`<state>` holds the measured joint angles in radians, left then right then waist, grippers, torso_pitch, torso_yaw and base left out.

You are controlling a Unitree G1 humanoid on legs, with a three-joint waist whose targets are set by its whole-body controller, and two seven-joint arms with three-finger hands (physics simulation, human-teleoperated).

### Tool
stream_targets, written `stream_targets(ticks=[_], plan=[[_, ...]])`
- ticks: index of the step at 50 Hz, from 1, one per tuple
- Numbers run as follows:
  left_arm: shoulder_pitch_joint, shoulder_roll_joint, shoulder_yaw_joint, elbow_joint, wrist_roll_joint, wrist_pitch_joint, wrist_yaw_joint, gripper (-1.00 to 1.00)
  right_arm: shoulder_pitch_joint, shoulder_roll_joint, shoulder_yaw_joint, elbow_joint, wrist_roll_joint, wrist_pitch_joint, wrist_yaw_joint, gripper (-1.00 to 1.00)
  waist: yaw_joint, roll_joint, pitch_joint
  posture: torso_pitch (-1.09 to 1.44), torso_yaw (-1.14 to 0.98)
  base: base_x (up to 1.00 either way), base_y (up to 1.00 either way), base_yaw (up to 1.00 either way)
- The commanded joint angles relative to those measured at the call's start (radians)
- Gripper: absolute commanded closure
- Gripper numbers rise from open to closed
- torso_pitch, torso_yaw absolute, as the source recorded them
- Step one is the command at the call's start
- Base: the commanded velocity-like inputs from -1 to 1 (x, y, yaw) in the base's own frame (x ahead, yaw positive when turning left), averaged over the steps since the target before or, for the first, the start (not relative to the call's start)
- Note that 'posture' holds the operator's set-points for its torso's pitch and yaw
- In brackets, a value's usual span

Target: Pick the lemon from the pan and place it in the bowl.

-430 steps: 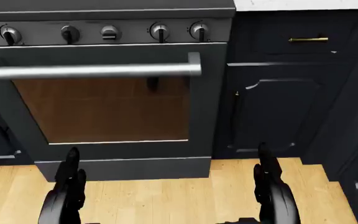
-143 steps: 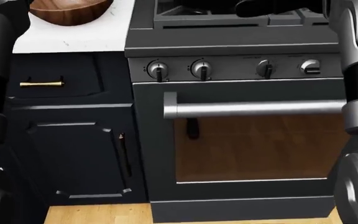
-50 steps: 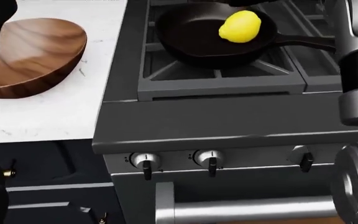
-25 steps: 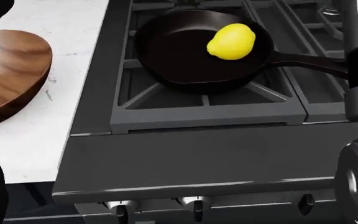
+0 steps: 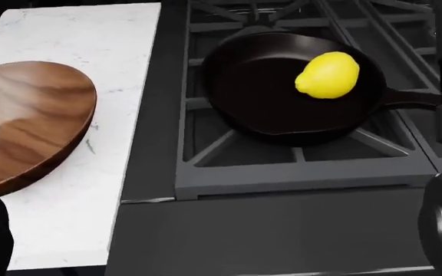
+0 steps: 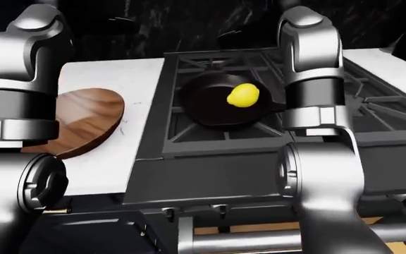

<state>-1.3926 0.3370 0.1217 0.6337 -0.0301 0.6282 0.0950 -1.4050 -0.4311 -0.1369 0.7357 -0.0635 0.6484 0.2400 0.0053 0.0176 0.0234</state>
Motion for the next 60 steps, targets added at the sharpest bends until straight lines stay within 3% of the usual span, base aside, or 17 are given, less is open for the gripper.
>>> stream_targets(ticks=[1,3,4,5,6,14,15,16,20,23,25,26,28,35,40,45,60], plan=[[-0.025,0.015,0.01,-0.017,0.007,-0.017,0.007,-1.0,-0.032,0.0,0.002,-0.023,0.004,-0.023,0.001,-1.0,0.007,-0.005,-0.012,0.0,0.0,0.0,0.45,0.0],[-0.023,0.015,0.01,-0.02,0.007,-0.016,0.007,-1.0,-0.031,0.0,0.002,-0.025,0.004,-0.023,0.001,-1.0,0.001,0.052,-0.028,0.0,0.0,0.0,0.45,0.0],[-0.021,0.014,0.01,-0.02,0.007,-0.018,0.007,-1.0,-0.028,0.0,0.002,-0.027,0.004,-0.024,0.0,-1.0,-0.011,0.056,-0.051,0.0,0.0,0.0,0.45,0.0],[-0.019,0.015,0.01,-0.021,0.007,-0.018,0.007,-1.0,-0.027,0.0,0.001,-0.028,0.004,-0.023,0.0,-1.0,0.002,0.05,-0.033,0.0,0.0,0.0,0.44,0.0],[-0.019,0.015,0.01,-0.022,0.007,-0.017,0.007,-1.0,-0.025,0.0,0.001,-0.03,0.004,-0.022,0.0,-1.0,-0.003,0.066,-0.025,0.0,0.0,0.0,0.45,0.0],[-0.024,0.018,0.011,-0.028,0.008,-0.01,0.005,-1.0,-0.02,0.0,0.0,-0.044,0.007,-0.016,0.0,-1.0,-0.02,-0.03,-0.005,0.0,0.0,0.0,0.41,0.0],[-0.024,0.019,0.011,-0.027,0.008,-0.009,0.004,-1.0,-0.021,-0.001,-0.002,-0.044,0.008,-0.015,-0.001,-1.0,-0.018,-0.034,0.008,0.0,0.0,0.0,0.0,0.0],[-0.025,0.02,0.011,-0.026,0.008,-0.009,0.004,-1.0,-0.021,-0.001,-0.002,-0.045,0.01,-0.014,0.0,-1.0,-0.016,-0.024,0.013,0.0,0.0,0.0,0.0,0.0],[-0.031,0.026,0.012,-0.026,0.01,-0.005,0.0,-1.0,-0.042,-0.008,-0.017,-0.029,0.022,-0.004,-0.014,-1.0,-0.013,-0.026,0.014,0.0,0.0,0.0,0.0,0.0],[-0.029,0.029,0.01,-0.042,0.013,0.006,-0.004,-1.0,-0.056,-0.028,0.015,-0.003,-0.002,-0.049,0.0,-1.0,-0.001,-0.046,0.019,0.0,0.0,0.0,0.0,0.0],[-0.028,0.034,0.01,-0.044,0.016,0.006,-0.008,-1.0,-0.082,-0.04,0.006,0.03,-0.002,-0.076,0.018,-1.0,0.009,-0.076,0.016,0.0,0.0,0.0,0.0,0.0],[-0.026,0.036,0.01,-0.043,0.018,0.006,-0.011,-1.0,-0.077,-0.038,-0.023,0.028,0.022,-0.176,0.014,-1.0,0.01,-0.078,0.02,0.0,0.0,0.0,0.0,0.0],[-0.024,0.04,0.012,-0.041,0.021,0.002,-0.013,-1.0,-0.085,-0.065,0.042,0.04,-0.027,-0.148,0.105,-1.0,0.013,-0.061,0.011,0.0,0.0,0.0,0.0,0.0],[-0.019,0.045,0.013,-0.055,0.03,0.009,-0.021,-1.0,-0.147,-0.106,0.093,0.131,-0.202,-0.19,0.255,-1.0,-0.001,-0.034,-0.004,0.0,0.0,0.0,0.0,0.0],[-0.022,0.044,0.012,-0.051,0.037,0.007,-0.024,-1.0,-0.179,-0.119,0.07,0.214,-0.281,-0.249,0.289,-1.0,-0.005,-0.027,-0.008,0.0,0.0,0.0,0.0,0.0],[-0.018,0.042,0.013,-0.056,0.039,0.006,-0.024,-1.0,-0.198,-0.129,0.111,0.313,-0.407,-0.361,0.314,-1.0,-0.008,-0.024,-0.01,0.0,0.0,0.0,0.0,0.0],[-0.006,0.039,0.016,-0.071,0.037,0.011,-0.025,-1.0,-0.26,-0.105,0.149,0.436,-0.726,-0.537,0.339,-1.0,-0.013,-0.019,-0.002,0.0,0.0,0.0,0.0,0.0]])
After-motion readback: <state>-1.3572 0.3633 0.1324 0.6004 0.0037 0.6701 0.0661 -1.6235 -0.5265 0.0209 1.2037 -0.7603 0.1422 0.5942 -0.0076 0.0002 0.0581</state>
